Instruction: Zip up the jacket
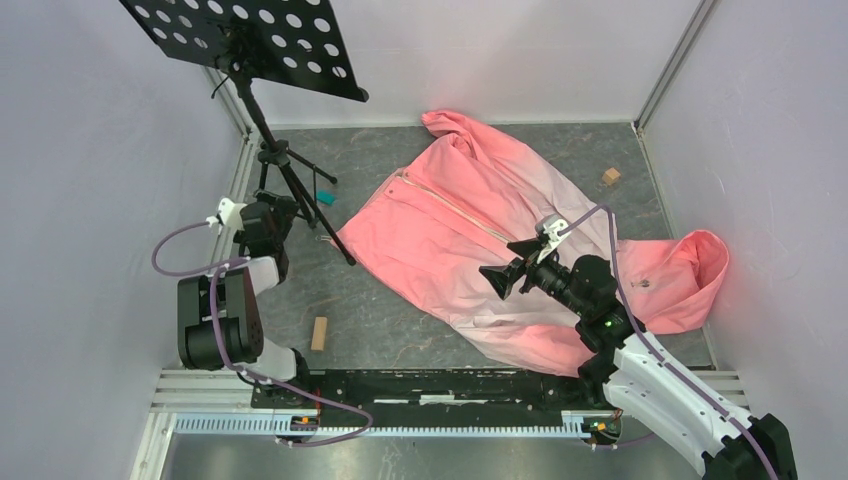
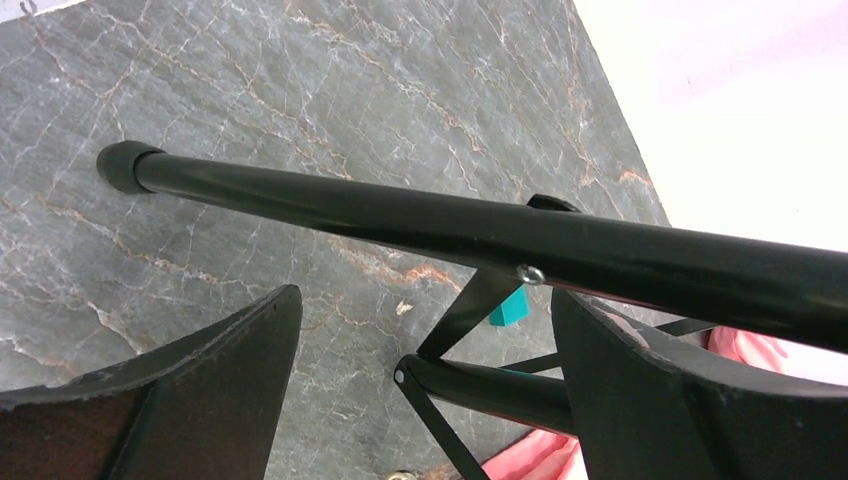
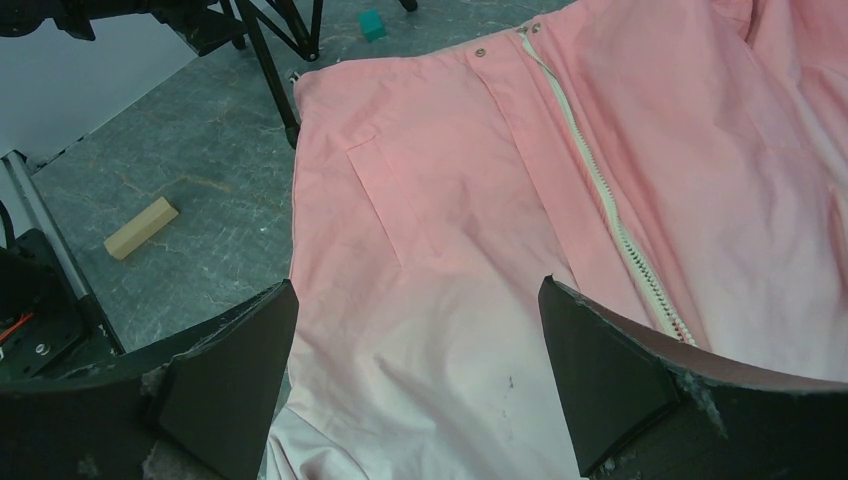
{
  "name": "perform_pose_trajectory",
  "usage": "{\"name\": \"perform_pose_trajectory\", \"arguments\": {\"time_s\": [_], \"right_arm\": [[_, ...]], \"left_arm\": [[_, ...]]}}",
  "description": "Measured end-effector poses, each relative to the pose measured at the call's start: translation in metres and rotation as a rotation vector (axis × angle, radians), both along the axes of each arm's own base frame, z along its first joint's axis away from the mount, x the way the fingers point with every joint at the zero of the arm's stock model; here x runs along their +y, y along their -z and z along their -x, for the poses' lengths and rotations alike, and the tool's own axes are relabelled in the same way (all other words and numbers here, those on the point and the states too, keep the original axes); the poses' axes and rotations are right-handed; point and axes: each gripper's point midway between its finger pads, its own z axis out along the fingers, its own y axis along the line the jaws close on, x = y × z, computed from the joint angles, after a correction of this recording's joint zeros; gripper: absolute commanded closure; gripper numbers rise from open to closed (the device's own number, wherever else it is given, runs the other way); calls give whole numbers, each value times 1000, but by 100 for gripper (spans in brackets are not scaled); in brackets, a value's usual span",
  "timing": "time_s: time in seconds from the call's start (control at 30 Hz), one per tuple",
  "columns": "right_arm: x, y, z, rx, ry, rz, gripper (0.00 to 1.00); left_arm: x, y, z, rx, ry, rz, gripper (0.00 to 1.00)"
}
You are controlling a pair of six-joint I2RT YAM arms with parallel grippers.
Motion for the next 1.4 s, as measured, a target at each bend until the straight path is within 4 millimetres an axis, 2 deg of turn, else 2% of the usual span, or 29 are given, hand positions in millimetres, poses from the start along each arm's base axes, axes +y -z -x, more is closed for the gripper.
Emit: {"name": "perform_pose_trajectory", "arguments": {"time_s": [0.37,0.73,1.4], "right_arm": [[-1,5,1,16,4,13,3],[-3,8,-1,24,14,24,3],[-4,23,-6,70,40,55,3]], "left_arm": [[4,0,-18,3,8,-13,0],[11,-9,-48,0,20,-54,0],[31,-11,-104,67,49,-165,0]]}}
